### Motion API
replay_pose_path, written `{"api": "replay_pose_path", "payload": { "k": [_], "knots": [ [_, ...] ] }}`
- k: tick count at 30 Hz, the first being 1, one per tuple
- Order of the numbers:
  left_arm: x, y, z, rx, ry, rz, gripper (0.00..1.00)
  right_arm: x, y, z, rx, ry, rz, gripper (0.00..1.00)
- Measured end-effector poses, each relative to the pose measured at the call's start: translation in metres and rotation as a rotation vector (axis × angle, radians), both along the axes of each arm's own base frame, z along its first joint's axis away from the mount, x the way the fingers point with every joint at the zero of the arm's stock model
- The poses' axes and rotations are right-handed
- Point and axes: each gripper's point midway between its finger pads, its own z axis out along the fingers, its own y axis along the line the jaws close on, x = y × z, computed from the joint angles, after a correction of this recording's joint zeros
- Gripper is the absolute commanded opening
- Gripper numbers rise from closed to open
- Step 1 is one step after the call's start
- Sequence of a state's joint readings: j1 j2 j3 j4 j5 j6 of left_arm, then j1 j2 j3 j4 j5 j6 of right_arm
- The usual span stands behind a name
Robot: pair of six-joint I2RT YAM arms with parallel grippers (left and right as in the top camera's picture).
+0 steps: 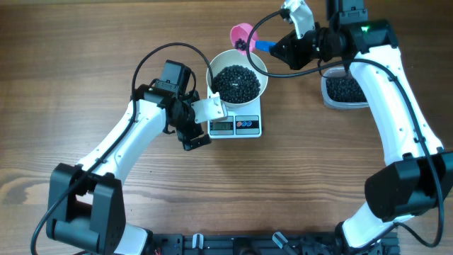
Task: Scoop item into bowl and weigh 150g on scale
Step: 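Hold the scoop of beans above the bowl with the right gripper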
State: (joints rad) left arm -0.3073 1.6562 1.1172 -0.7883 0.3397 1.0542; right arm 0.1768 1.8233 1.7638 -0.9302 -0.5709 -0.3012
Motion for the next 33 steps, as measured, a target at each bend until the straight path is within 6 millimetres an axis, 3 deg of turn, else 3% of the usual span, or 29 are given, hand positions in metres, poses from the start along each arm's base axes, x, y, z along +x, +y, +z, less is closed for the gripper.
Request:
{"api": "replay_pose_path", "payload": {
  "k": [14, 22, 28, 29, 30, 31, 33],
  "knots": [
    [0.000, 0.000, 0.000, 0.000, 0.000, 0.000, 1.00, -0.012, -0.008, -0.013, -0.075, 0.038, 0.020, 0.04],
    [0.000, 0.000, 0.000, 0.000, 0.000, 0.000, 1.00, -0.006, -0.022, -0.019, -0.148, 0.035, -0.043, 0.04],
    [0.000, 0.000, 0.000, 0.000, 0.000, 0.000, 1.00, -0.002, -0.020, -0.017, -0.135, 0.027, -0.053, 0.04],
    [0.000, 0.000, 0.000, 0.000, 0.000, 0.000, 1.00, -0.003, -0.019, -0.016, -0.126, 0.028, -0.049, 0.11],
    [0.000, 0.000, 0.000, 0.000, 0.000, 0.000, 1.00, -0.003, -0.018, -0.015, -0.119, 0.028, -0.044, 0.11],
    [0.000, 0.000, 0.000, 0.000, 0.000, 0.000, 1.00, -0.003, -0.017, -0.015, -0.117, 0.025, -0.038, 0.04],
    [0.000, 0.000, 0.000, 0.000, 0.000, 0.000, 1.00, -0.003, -0.017, -0.015, -0.118, 0.019, -0.033, 0.04]
  ]
}}
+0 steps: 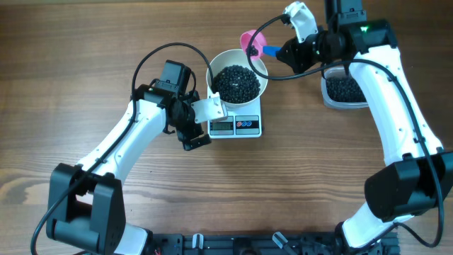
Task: Scoop item into bowl and weigh 150g on scale
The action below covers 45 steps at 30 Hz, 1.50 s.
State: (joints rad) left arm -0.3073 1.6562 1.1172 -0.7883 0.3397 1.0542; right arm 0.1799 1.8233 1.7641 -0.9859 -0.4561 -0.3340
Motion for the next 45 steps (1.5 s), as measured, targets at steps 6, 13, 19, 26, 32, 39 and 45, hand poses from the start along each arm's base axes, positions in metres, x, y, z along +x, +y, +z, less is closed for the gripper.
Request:
{"api": "replay_pose_path", "payload": {
  "k": [6, 13, 19, 26, 32, 39, 45],
  "knots": [
    [0.000, 0.000, 0.000, 0.000, 0.000, 0.000, 1.00, -0.004, 0.009, 0.004, 0.049, 0.002, 0.037, 0.04],
    [0.000, 0.000, 0.000, 0.000, 0.000, 0.000, 1.00, -0.001, 0.011, 0.008, 0.056, -0.025, 0.056, 0.04],
    [0.000, 0.000, 0.000, 0.000, 0.000, 0.000, 1.00, -0.002, 0.014, 0.008, 0.049, -0.038, 0.081, 0.04],
    [0.000, 0.000, 0.000, 0.000, 0.000, 0.000, 1.00, -0.003, 0.013, 0.005, 0.023, -0.033, 0.076, 0.04],
    [0.000, 0.000, 0.000, 0.000, 0.000, 0.000, 1.00, -0.002, 0.011, 0.004, 0.011, -0.037, 0.071, 0.04],
    [0.000, 0.000, 0.000, 0.000, 0.000, 0.000, 1.00, -0.002, 0.011, 0.004, 0.012, -0.035, 0.069, 0.04],
    [0.000, 0.000, 0.000, 0.000, 0.000, 0.000, 1.00, -0.002, 0.011, 0.004, 0.012, -0.035, 0.069, 0.04]
  ]
}}
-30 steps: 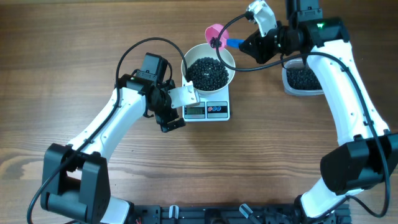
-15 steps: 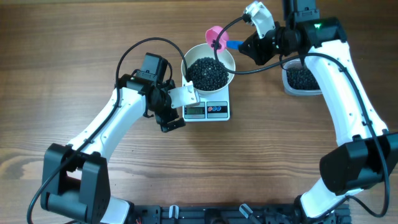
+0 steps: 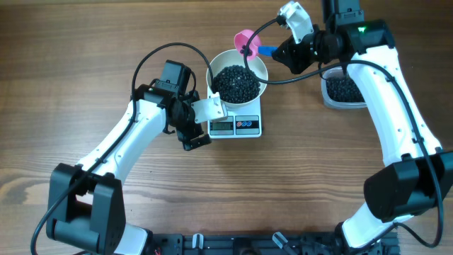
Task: Scoop item into bowl and weigh 150g on scale
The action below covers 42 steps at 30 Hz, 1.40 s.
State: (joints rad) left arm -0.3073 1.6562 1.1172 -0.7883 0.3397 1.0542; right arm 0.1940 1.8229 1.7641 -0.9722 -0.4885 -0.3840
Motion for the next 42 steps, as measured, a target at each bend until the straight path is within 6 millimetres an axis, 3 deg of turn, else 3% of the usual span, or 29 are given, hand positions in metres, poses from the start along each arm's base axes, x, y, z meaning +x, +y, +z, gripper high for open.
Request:
{"api": "replay_pose_path", "payload": {
  "k": [11, 17, 42],
  "knots": [
    [0.000, 0.000, 0.000, 0.000, 0.000, 0.000, 1.00, -0.002, 0.000, -0.002, -0.005, 0.015, -0.010, 0.04],
    [0.000, 0.000, 0.000, 0.000, 0.000, 0.000, 1.00, -0.012, 0.008, -0.002, -0.001, 0.015, 0.070, 0.04],
    [0.000, 0.000, 0.000, 0.000, 0.000, 0.000, 1.00, -0.007, 0.004, -0.002, -0.001, 0.017, 0.028, 0.04]
  ]
}}
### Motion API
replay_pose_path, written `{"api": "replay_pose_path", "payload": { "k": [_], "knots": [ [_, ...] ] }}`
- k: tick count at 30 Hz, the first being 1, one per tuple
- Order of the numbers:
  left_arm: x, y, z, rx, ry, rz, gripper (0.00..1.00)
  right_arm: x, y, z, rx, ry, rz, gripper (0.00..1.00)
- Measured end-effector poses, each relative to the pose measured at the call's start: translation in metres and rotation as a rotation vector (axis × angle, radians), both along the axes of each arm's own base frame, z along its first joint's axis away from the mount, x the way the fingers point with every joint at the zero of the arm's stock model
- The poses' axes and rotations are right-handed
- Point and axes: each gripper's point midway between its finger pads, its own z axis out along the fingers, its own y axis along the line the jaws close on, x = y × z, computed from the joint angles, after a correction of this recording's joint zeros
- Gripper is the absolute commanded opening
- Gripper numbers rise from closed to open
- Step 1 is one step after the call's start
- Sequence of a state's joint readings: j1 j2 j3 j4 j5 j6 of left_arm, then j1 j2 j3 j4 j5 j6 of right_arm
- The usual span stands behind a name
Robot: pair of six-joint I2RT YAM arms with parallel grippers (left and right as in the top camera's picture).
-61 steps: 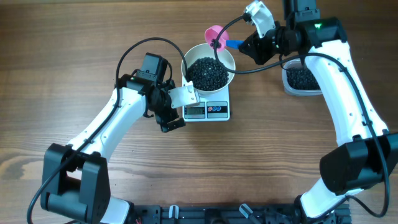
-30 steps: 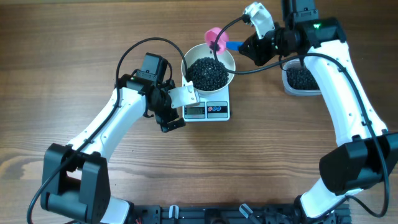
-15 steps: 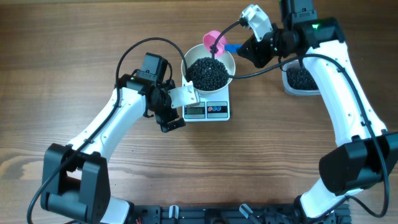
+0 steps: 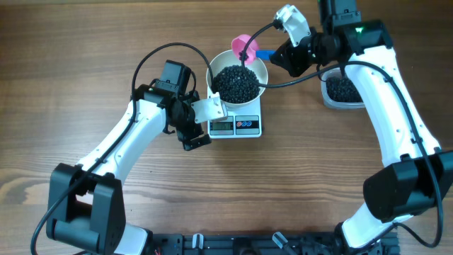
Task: Scoop item into bowl and weigh 150g on scale
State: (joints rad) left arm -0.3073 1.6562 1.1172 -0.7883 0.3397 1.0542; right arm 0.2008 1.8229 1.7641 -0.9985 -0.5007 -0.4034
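Note:
A white bowl (image 4: 261, 71) heaped with black beans (image 4: 236, 82) stands on a small silver scale (image 4: 236, 126). My right gripper (image 4: 277, 57) is shut on the blue handle of a pink scoop (image 4: 244, 47), whose cup hangs at the bowl's far rim. My left gripper (image 4: 202, 120) rests by the scale's left side at the bowl's near-left rim; a white piece (image 4: 212, 108) lies between its fingers, and the grip cannot be made out from above.
A grey container (image 4: 342, 92) of black beans sits at the right, partly under my right arm. Black cables loop over the bowl area and beside the left arm. Wooden table all around.
The pink scoop has shifted slightly, now sitting closer over the bowl's far rim. My right wrist has moved a little left. The left arm, bowl and scale are unchanged.
The scoop was held at the bowl's far rim, then a little to the right and further back, then again near the rim, and now right at it. Throughout, the left gripper stayed by the scale and the bowl stayed heaped with beans.

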Motion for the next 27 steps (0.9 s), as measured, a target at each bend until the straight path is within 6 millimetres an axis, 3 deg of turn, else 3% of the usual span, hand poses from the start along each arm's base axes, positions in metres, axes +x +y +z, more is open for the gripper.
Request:
{"api": "replay_pose_path", "payload": {
  "k": [12, 16, 23, 27],
  "knots": [
    [0.000, 0.000, 0.000, 0.000, 0.000, 0.000, 1.00, 0.008, -0.025, 0.023, 0.266, 0.122, -0.140, 0.04],
    [0.000, 0.000, 0.000, 0.000, 0.000, 0.000, 1.00, 0.019, -0.030, 0.034, 0.392, 0.222, -0.294, 0.04],
    [0.000, 0.000, 0.000, 0.000, 0.000, 0.000, 1.00, 0.030, -0.086, 0.047, 0.599, 0.393, -0.553, 0.04],
    [0.000, 0.000, 0.000, 0.000, 0.000, 0.000, 1.00, 0.031, -0.098, 0.050, 0.637, 0.417, -0.589, 0.04]
  ]
}}
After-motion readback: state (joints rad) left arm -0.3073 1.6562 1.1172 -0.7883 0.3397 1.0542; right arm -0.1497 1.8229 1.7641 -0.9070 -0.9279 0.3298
